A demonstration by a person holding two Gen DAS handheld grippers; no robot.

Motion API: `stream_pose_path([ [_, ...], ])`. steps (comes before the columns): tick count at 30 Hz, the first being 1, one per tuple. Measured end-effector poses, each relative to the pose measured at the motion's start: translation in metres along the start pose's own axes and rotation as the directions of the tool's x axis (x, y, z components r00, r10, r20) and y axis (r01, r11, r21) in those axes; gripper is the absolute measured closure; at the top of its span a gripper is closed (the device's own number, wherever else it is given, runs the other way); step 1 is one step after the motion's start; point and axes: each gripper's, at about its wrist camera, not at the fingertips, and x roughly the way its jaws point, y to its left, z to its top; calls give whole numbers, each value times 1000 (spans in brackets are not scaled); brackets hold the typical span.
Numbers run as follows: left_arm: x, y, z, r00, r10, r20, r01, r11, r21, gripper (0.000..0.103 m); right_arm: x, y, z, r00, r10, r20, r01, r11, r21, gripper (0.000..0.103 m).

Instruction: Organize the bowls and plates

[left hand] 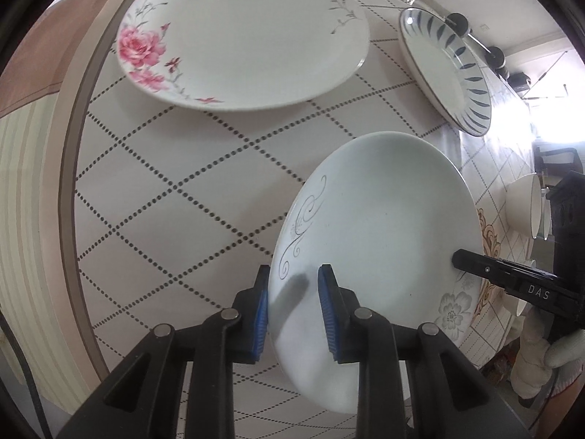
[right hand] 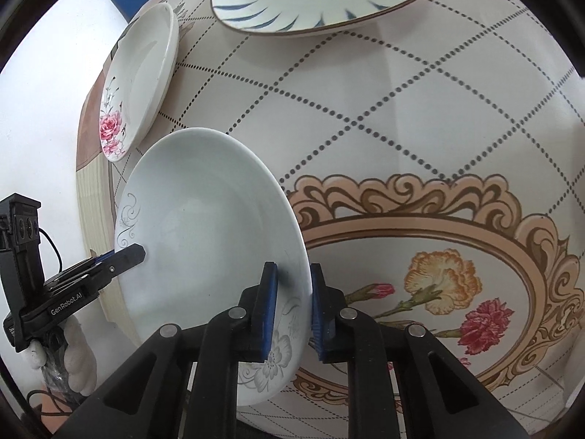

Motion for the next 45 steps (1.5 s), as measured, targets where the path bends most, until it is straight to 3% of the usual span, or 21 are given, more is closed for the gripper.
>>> stream_pose_path([
  [10,28,-80,16,1000,-18,-24,20,995,99,80,-57,-61,-9,992,-50,113,42,996,73,85],
  [21,67,-129,12,998,42,-48,-34,988,153,80,-69,-132,-7,986,-103,132,83,985,150,84],
  [25,76,-135,10,996,68,-53,-58,985,162,80,-69,-139,-7,986,-100,132,80,985,154,84],
  [31,82,-152,-1,996,76,-37,-69,984,164,79,-55,-123,-11,980,-164,109,151,981,120,82],
  [34,58,-141,-5,994,97,46,-103,985,142,79,-57,-120,-11,973,-205,109,193,975,109,82],
  [36,33,-136,-8,981,130,142,-149,981,126,79,-61,-110,-10,960,-253,123,243,966,90,82],
  [39,-12,-122,-16,942,153,300,-182,981,72,79,-79,-91,-11,916,-358,180,358,933,34,82],
  [41,-43,-109,-20,900,172,401,-201,979,31,79,-91,-74,-11,893,-385,231,398,917,-9,82],
  [44,-81,-76,-12,827,201,525,-216,976,-33,72,-106,-38,-3,883,-363,297,401,913,-75,80],
  [45,-90,-62,-6,816,212,538,-215,975,-59,71,-110,-23,1,882,-349,316,396,913,-97,78],
])
